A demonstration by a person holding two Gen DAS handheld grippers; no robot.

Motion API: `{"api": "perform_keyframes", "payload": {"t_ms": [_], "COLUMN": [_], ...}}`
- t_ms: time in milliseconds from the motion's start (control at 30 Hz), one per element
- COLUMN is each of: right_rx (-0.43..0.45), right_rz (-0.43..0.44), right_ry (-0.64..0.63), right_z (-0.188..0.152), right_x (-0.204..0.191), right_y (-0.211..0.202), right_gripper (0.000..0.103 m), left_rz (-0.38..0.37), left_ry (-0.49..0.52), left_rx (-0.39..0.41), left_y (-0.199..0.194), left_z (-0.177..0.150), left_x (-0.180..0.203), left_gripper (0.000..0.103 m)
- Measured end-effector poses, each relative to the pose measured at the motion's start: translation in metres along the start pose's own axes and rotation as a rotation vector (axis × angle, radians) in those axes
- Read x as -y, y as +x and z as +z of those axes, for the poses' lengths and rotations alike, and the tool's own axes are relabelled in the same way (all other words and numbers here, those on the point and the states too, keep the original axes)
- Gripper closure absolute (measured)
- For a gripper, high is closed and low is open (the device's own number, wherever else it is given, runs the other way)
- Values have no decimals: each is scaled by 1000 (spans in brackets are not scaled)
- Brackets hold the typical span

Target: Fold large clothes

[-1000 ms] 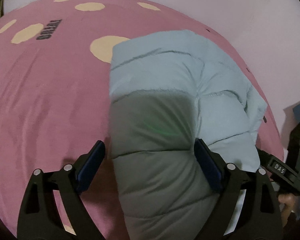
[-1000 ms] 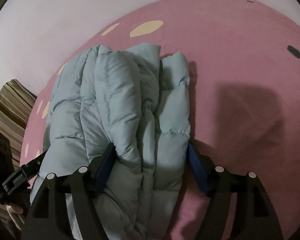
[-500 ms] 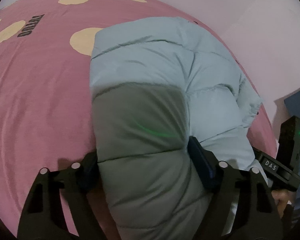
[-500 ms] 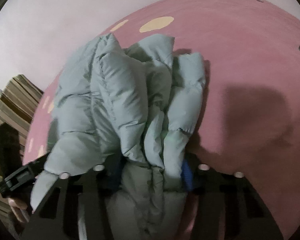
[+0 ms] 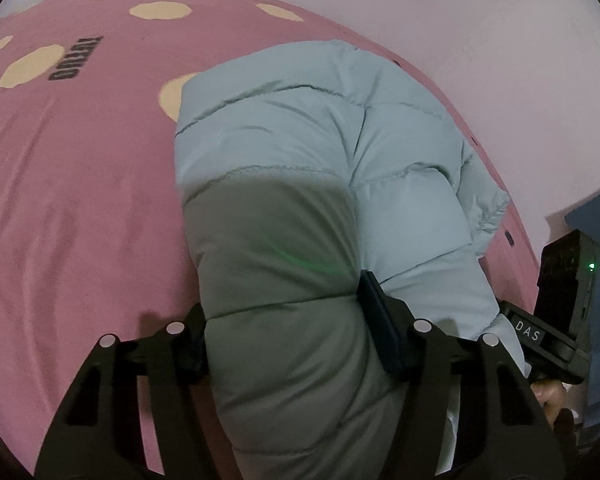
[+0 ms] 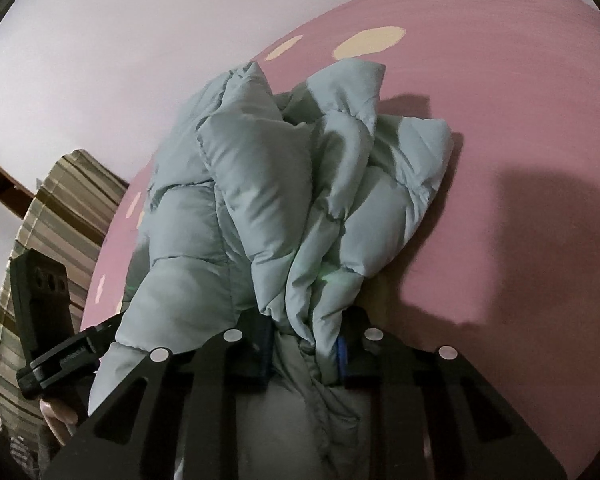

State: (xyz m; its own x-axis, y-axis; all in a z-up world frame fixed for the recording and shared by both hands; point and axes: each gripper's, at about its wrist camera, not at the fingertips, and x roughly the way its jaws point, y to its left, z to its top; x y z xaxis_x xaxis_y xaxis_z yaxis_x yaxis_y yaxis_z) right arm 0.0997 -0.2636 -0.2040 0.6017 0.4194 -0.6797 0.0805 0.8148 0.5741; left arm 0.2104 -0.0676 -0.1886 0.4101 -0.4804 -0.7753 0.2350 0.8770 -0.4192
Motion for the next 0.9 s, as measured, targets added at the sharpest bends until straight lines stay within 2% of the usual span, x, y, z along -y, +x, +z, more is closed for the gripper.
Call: {"api": "perform_keyframes", "payload": {"t_ms": [400, 533, 733, 900], "right_rx": [-78, -82, -83, -71], "right_rz": [82, 90, 138, 102], "right_ry": [-99, -89, 26, 9], "right_z": [36, 38, 40, 39], "right_x": [-53, -48, -19, -21], "right_y": [71, 74, 68, 61], "right_gripper": [80, 80, 76, 74], "left_rz": [82, 75, 82, 106], "left_ry": [-113, -131, -123, -121], "left_rx": [62, 61, 67, 71], "left_y": [-18, -21, -24, -25], "left_z": [19, 17, 16, 17], "left_x": [-59, -71, -75, -73], "left_gripper": [42, 42, 41, 36]}}
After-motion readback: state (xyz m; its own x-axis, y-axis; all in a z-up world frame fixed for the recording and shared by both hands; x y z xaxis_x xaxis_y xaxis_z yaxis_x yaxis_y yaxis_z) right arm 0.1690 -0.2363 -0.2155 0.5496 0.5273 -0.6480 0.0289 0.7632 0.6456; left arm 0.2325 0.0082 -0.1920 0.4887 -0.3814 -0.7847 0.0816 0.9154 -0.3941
